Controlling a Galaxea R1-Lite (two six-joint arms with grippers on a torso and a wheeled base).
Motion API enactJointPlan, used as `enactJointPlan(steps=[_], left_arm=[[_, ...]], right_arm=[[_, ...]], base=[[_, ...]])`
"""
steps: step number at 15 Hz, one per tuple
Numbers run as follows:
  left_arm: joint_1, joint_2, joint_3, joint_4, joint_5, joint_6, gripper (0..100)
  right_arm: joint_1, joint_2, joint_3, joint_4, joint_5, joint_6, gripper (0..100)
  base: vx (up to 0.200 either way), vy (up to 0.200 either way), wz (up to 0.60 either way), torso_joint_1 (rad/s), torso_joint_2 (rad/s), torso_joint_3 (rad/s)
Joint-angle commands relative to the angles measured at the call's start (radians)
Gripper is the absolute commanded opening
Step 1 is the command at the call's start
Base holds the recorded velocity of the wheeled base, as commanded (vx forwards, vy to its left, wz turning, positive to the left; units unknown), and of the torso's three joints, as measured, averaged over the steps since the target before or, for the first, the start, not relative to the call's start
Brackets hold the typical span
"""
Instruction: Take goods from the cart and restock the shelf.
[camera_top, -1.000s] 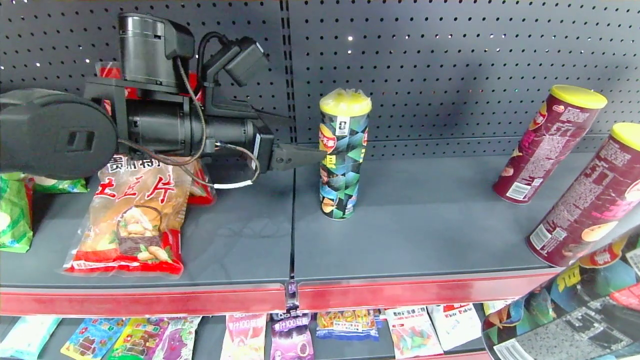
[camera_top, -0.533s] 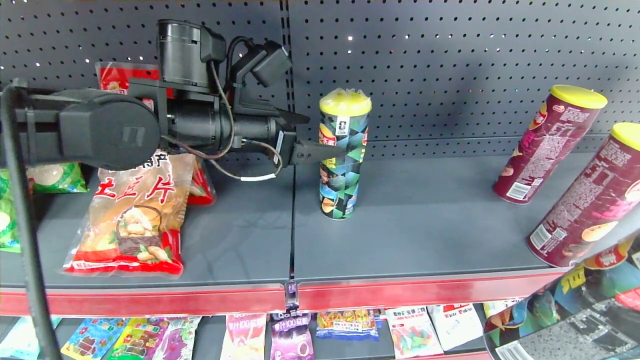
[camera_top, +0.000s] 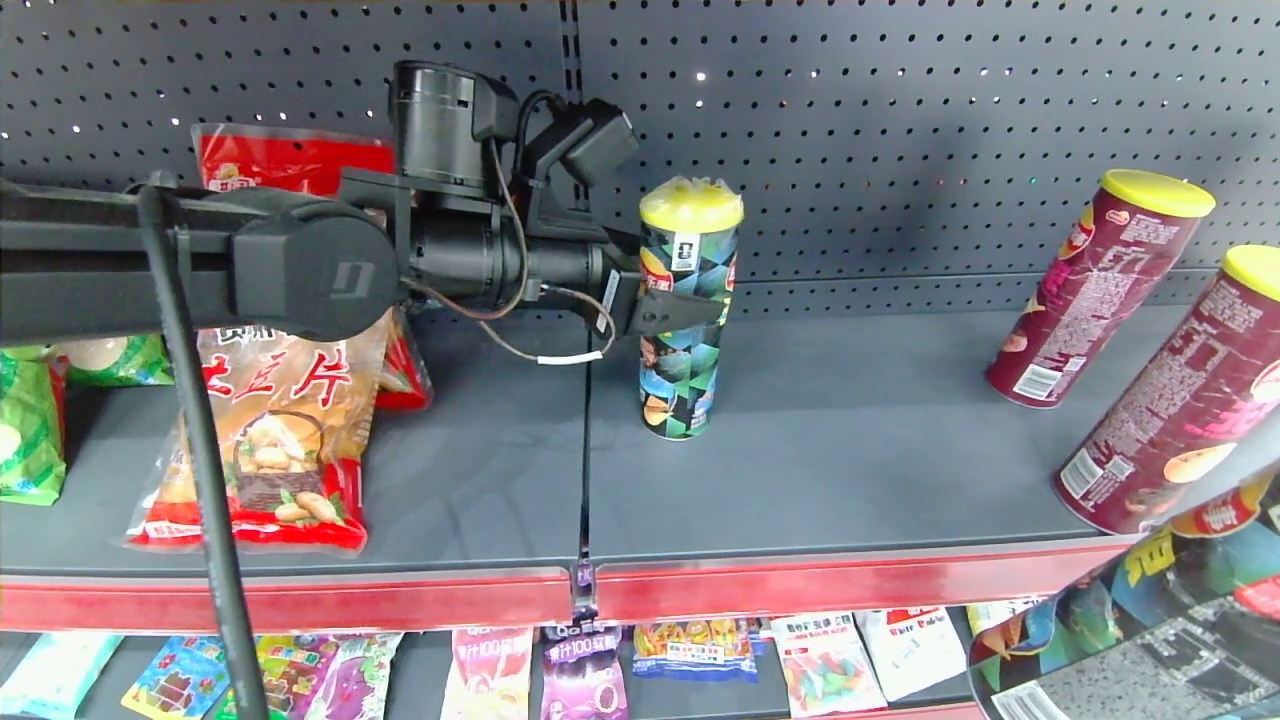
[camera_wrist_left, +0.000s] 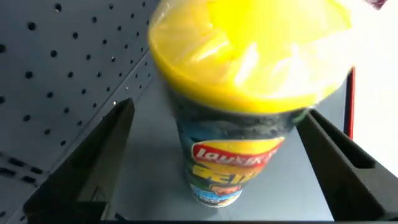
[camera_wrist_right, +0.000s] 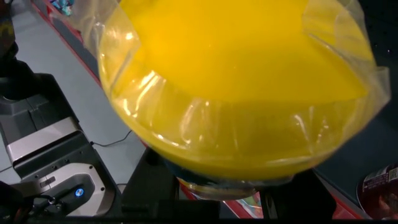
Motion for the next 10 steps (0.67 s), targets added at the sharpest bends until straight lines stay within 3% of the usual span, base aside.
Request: enactJointPlan(steps=[1,4,5,7,10], left_arm=[[-0.005,0.011,-0.001,-0.001,0.008,-0.002,100],[-0.010,0.022,-0.004,-0.004,0.019,-0.007,100],[-0.015,0.024,-0.005,-0.004,0.021,-0.007,0],[-0.019,0.031,-0.016,-0.004,0.025,-0.010,0],[-0.062,0.018,-0.008,-0.004,0.060,-0.066,0]], right_arm=[[0.001,0.002,0.000,0.000,0.001,0.000,0],[0.001,-0.003,-0.001,0.001,0.001,0.000,0],[0.001,-0.007,0.000,0.001,-0.001,0.002,0],[-0.001,-0.011,0.000,0.003,-0.001,0.010,0],[-0.001,-0.011,0.000,0.003,-0.001,0.013,0]], base=[[0.000,0.000,0.00,0.000,0.00,0.000],[0.000,0.000,0.00,0.000,0.00,0.000],[0.000,0.000,0.00,0.000,0.00,0.000],[0.000,0.000,0.00,0.000,0.00,0.000],[0.000,0.000,0.00,0.000,0.00,0.000]])
